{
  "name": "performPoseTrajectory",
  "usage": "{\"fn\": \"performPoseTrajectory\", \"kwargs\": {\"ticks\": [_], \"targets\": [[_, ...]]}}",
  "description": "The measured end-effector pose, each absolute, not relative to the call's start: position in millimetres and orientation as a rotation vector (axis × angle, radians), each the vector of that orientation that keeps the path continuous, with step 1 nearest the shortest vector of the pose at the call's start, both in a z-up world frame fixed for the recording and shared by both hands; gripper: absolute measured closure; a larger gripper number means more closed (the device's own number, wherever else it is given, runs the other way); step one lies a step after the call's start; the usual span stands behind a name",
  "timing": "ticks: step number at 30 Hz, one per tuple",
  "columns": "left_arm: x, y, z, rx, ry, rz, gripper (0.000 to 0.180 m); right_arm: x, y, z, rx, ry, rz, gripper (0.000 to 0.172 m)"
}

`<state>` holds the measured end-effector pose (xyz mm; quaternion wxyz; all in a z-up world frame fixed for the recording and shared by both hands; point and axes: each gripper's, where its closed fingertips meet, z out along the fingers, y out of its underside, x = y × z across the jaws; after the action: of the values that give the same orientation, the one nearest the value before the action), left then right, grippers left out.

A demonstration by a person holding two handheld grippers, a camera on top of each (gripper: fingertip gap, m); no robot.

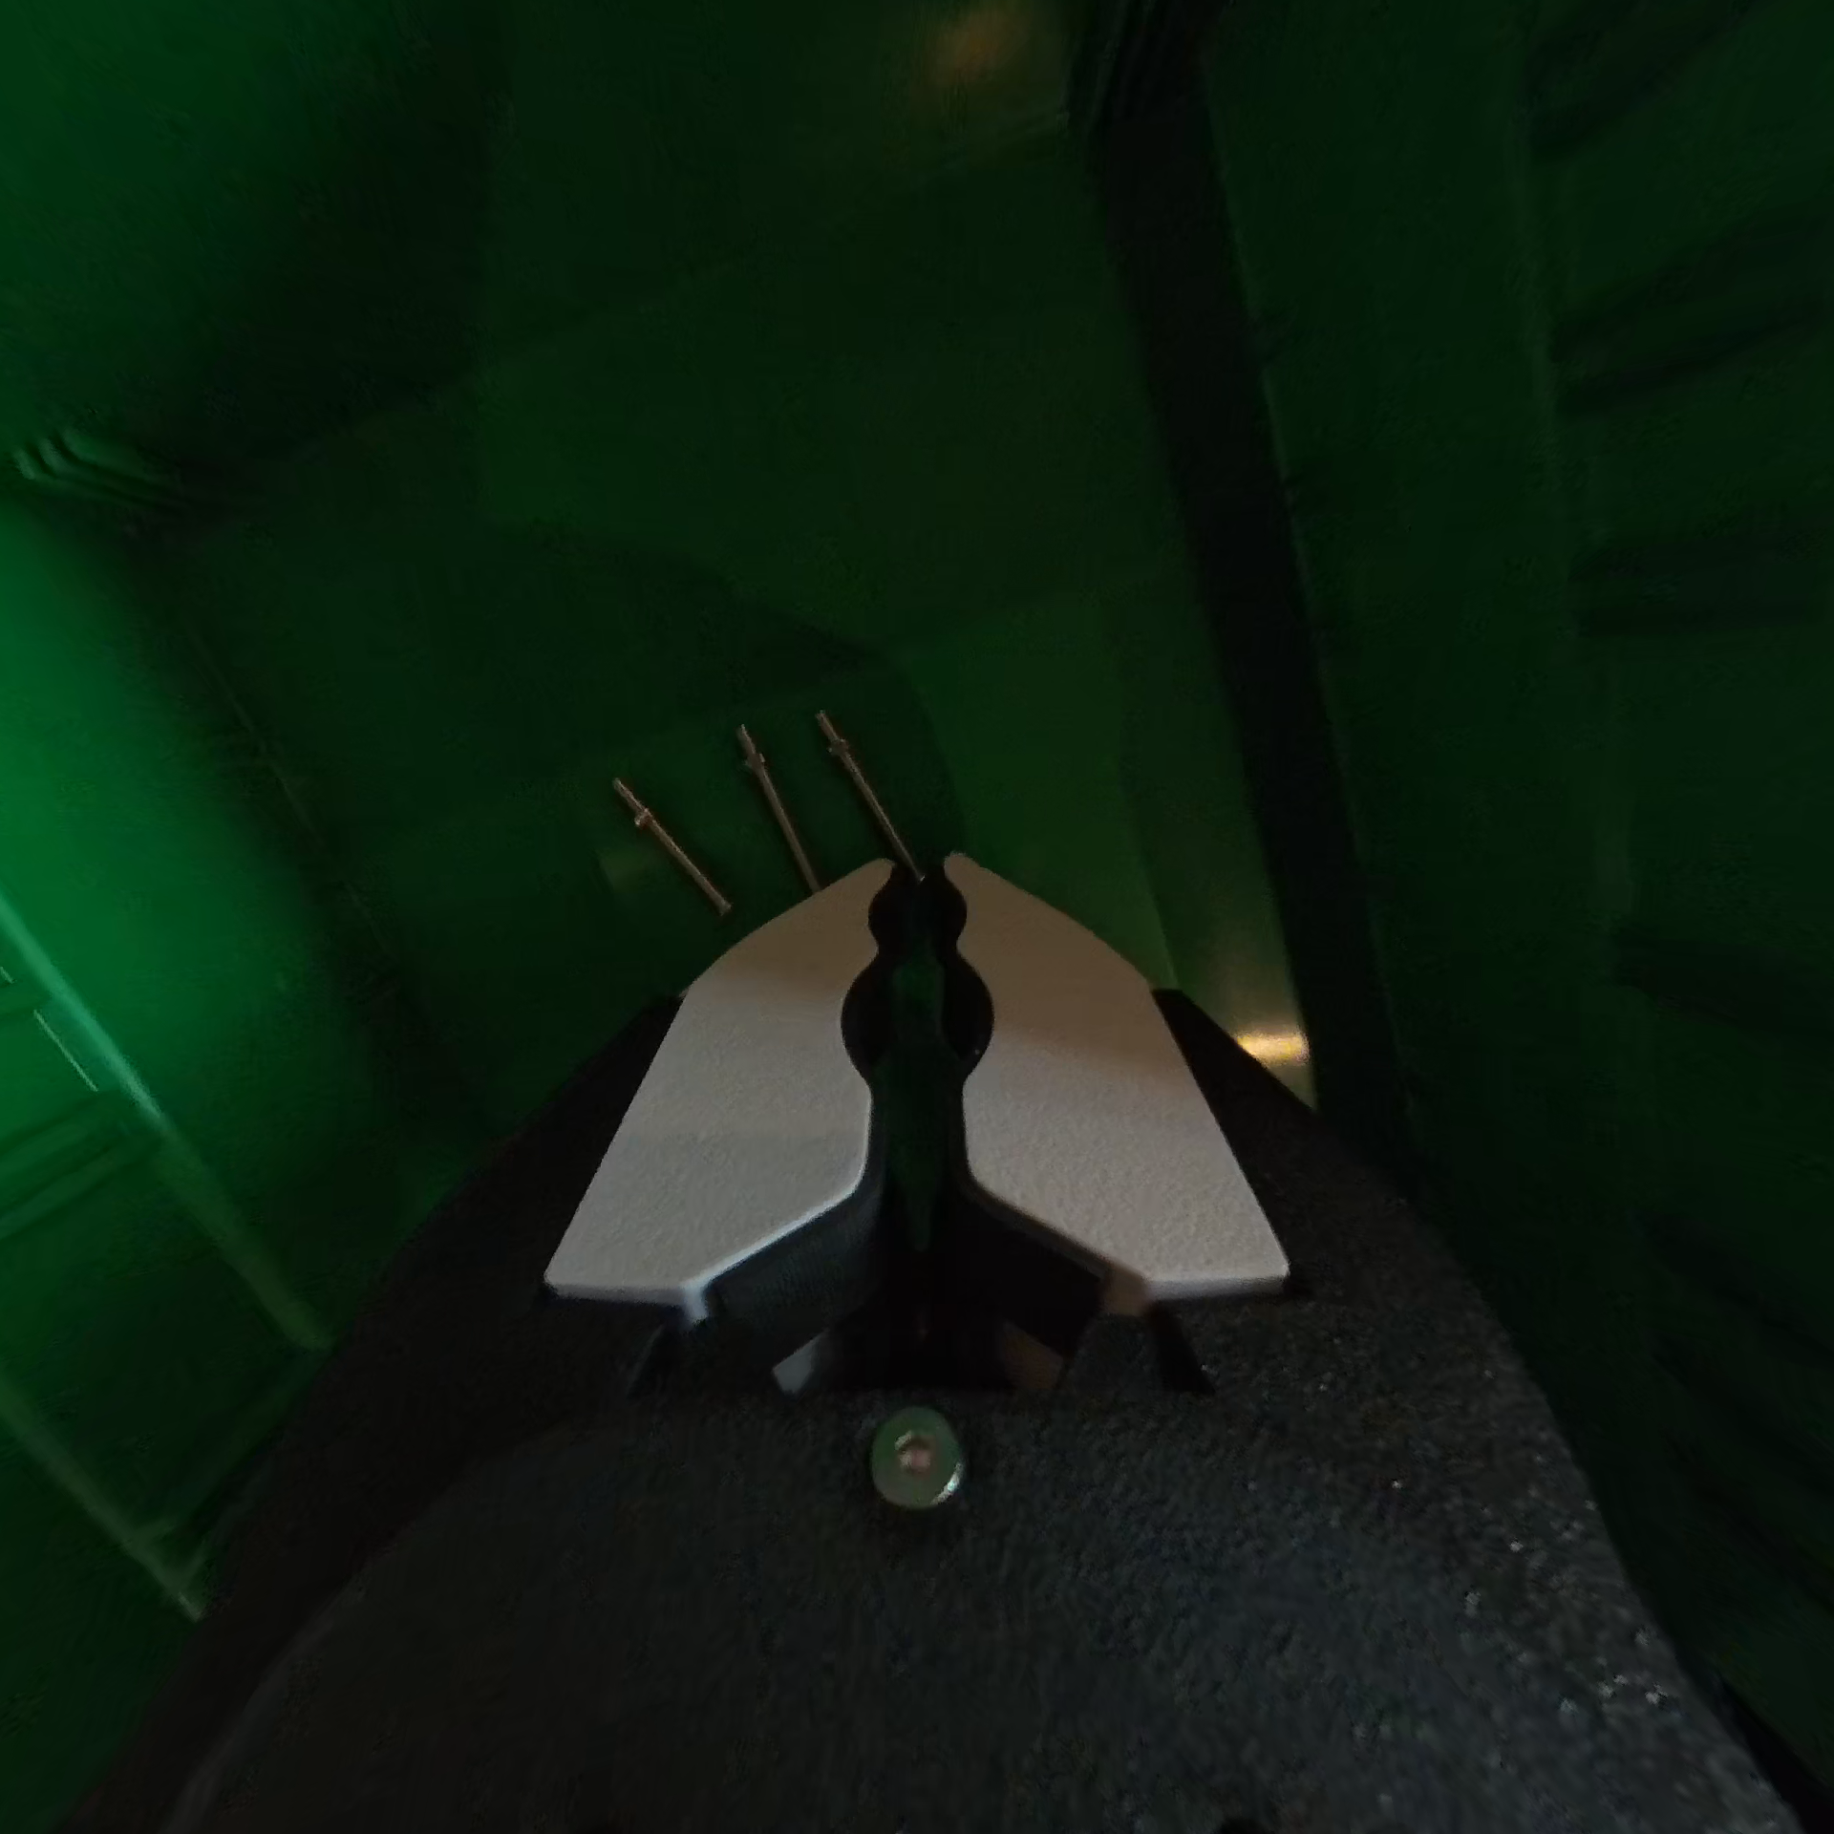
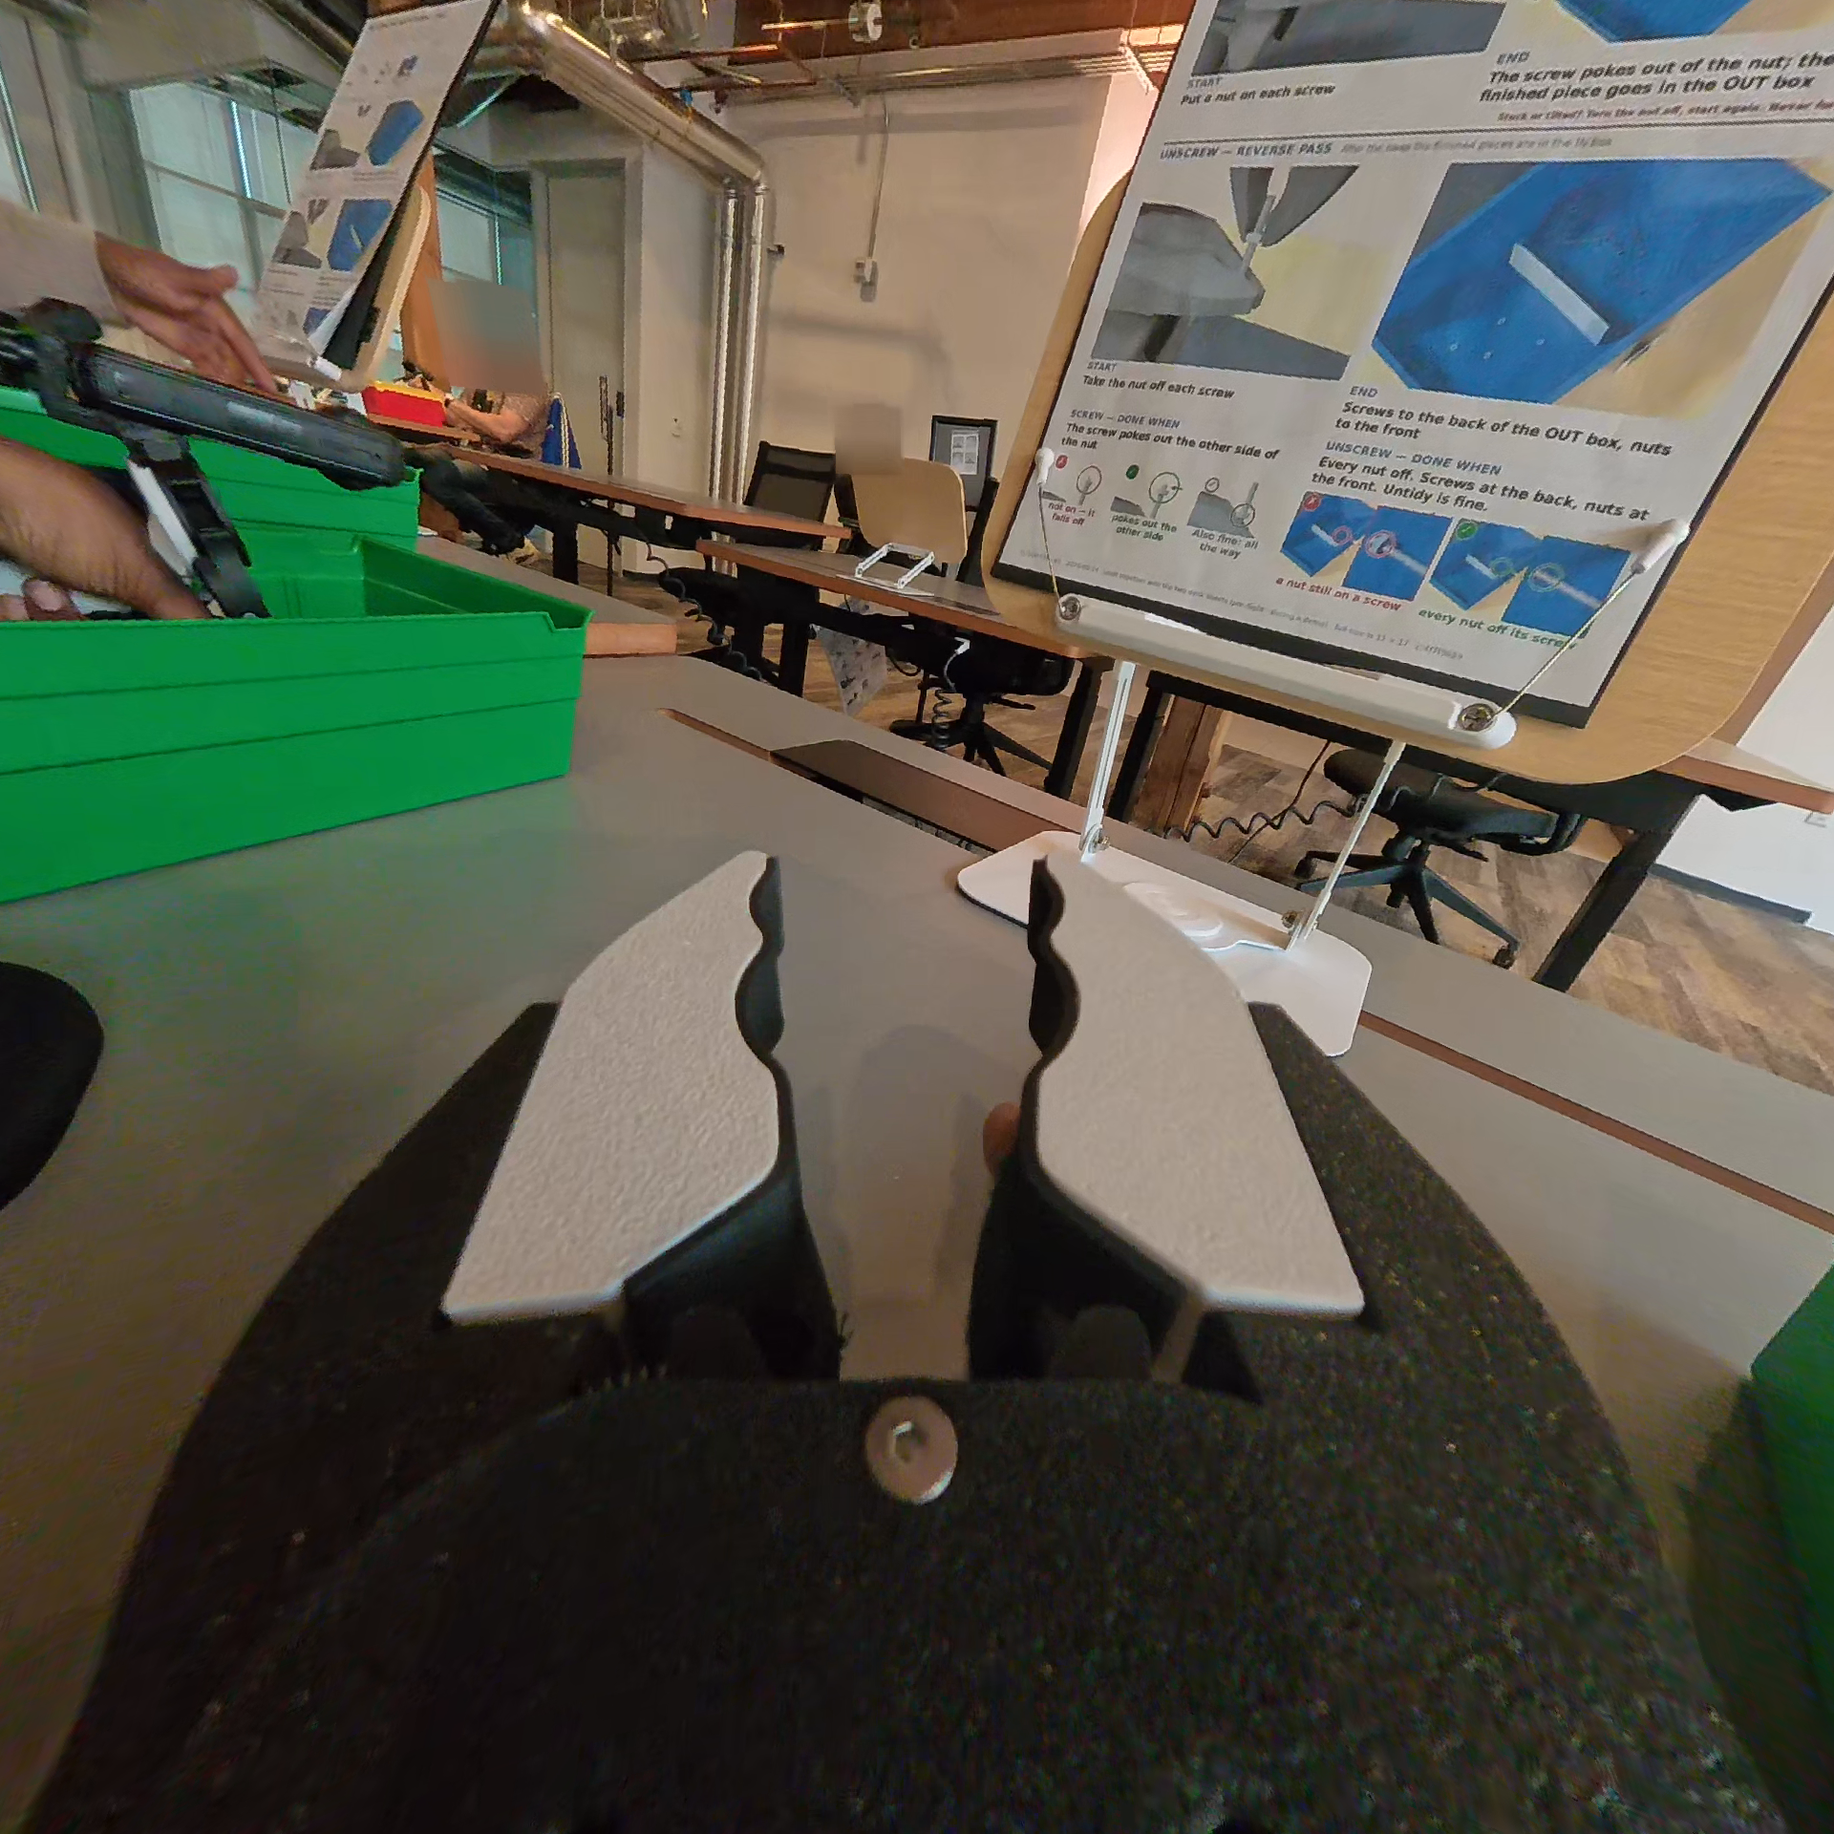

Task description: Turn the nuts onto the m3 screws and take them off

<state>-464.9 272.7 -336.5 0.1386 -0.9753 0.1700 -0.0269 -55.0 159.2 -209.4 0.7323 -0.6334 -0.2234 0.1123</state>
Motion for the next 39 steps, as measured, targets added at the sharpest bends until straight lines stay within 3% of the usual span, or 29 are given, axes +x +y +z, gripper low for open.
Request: {"fn": "performPoseTrajectory", "kwargs": {"ticks": [9, 18, 24, 32, 39], "targets": [[-465.8, 271.3, -314.9, -2.648, 0.492, -0.123, 0.177, -55.3, 160.1, -212.2, -1.405, -0.497, 0.247, 0.125], [-388.3, 246.5, -212.3, -1.954, 0.640, -0.494, 0.177, -72.7, 158.0, -223.0, -1.448, -0.575, 0.336, 0.129], [-309.0, 183.6, -158.5, -1.570, 0.783, -0.762, 0.178, -120.9, 138.0, -202.7, -1.472, -0.671, 0.660, 0.136], [-241.5, 114.8, -145.7, -1.352, 1.001, -0.852, 0.178, -198.9, 107.8, -149.9, -1.470, -0.836, 1.110, 0.141], [-223.6, 89.1, -142.3, -1.298, 1.090, -0.897, 0.178, -226.9, 100.0, -135.4, -1.437, -0.903, 1.295, 0.151]]}}
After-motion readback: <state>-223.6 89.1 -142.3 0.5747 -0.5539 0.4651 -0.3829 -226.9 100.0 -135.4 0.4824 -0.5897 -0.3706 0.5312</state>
